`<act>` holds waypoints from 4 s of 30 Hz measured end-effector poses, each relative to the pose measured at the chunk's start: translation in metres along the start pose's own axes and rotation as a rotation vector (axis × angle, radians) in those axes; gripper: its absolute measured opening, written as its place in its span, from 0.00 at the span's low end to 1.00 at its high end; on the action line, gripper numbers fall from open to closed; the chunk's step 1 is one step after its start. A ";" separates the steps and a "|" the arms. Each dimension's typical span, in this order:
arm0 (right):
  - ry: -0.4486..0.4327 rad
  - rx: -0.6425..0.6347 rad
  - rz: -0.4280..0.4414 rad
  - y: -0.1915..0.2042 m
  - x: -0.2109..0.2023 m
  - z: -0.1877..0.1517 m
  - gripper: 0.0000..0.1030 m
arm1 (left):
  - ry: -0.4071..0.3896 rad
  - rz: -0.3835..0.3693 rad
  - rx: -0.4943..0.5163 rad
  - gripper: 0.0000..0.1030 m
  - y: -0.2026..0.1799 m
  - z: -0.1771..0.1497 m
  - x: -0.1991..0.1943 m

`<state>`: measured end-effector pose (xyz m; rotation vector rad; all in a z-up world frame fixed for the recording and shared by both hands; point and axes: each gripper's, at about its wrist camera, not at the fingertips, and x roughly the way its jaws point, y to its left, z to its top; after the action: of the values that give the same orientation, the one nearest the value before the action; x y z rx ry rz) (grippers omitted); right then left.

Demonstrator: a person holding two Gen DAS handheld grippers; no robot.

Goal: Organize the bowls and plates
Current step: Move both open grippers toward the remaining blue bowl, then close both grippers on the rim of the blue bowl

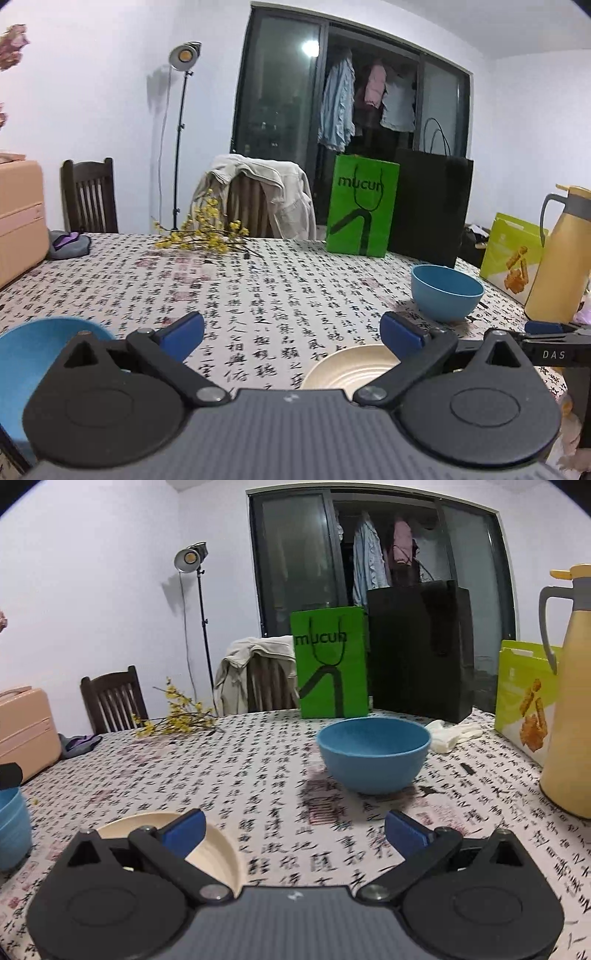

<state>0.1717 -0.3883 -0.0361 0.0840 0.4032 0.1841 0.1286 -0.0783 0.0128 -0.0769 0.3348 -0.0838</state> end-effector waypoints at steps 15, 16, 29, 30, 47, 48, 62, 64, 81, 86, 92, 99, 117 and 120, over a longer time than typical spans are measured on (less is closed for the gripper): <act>-0.019 0.007 -0.064 -0.041 0.024 0.041 1.00 | 0.080 -0.079 0.044 1.00 -0.045 0.040 0.053; -0.021 0.010 -0.066 -0.043 0.026 0.045 1.00 | 0.086 -0.084 0.046 1.00 -0.049 0.043 0.057; -0.031 0.066 -0.081 -0.067 0.050 0.091 1.00 | 0.195 -0.113 -0.016 1.00 -0.076 0.075 0.112; -0.035 0.067 -0.079 -0.069 0.053 0.095 1.00 | 0.197 -0.109 -0.017 1.00 -0.078 0.077 0.116; -0.035 0.082 0.044 -0.096 0.132 0.127 1.00 | 0.242 -0.060 -0.021 1.00 -0.091 0.084 0.180; -0.030 0.095 0.047 -0.099 0.134 0.126 1.00 | 0.245 -0.061 -0.020 1.00 -0.092 0.084 0.183; 0.049 0.180 -0.016 -0.131 0.160 0.106 1.00 | 0.288 -0.073 0.012 1.00 -0.125 0.091 0.226; 0.057 0.195 -0.017 -0.135 0.162 0.104 1.00 | 0.301 -0.073 0.018 1.00 -0.131 0.092 0.234; 0.158 0.266 -0.082 -0.157 0.184 0.092 1.00 | 0.418 -0.018 0.008 1.00 -0.173 0.079 0.304; 0.193 0.288 -0.098 -0.160 0.190 0.088 1.00 | 0.435 -0.002 0.049 1.00 -0.184 0.071 0.318; 0.240 0.293 -0.114 -0.161 0.200 0.082 1.00 | 0.459 0.003 0.060 1.00 -0.192 0.062 0.329; 0.262 0.295 -0.113 -0.161 0.206 0.079 0.96 | 0.479 0.028 0.079 1.00 -0.193 0.052 0.339; 0.296 0.286 -0.095 -0.160 0.212 0.075 0.72 | 0.524 0.022 0.119 0.75 -0.202 0.038 0.349; 0.303 0.286 -0.098 -0.160 0.214 0.074 0.66 | 0.528 0.016 0.123 0.69 -0.204 0.035 0.349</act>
<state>0.4198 -0.5069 -0.0685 0.3190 0.7333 0.0404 0.4546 -0.3115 -0.0492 0.0722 0.8563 -0.1084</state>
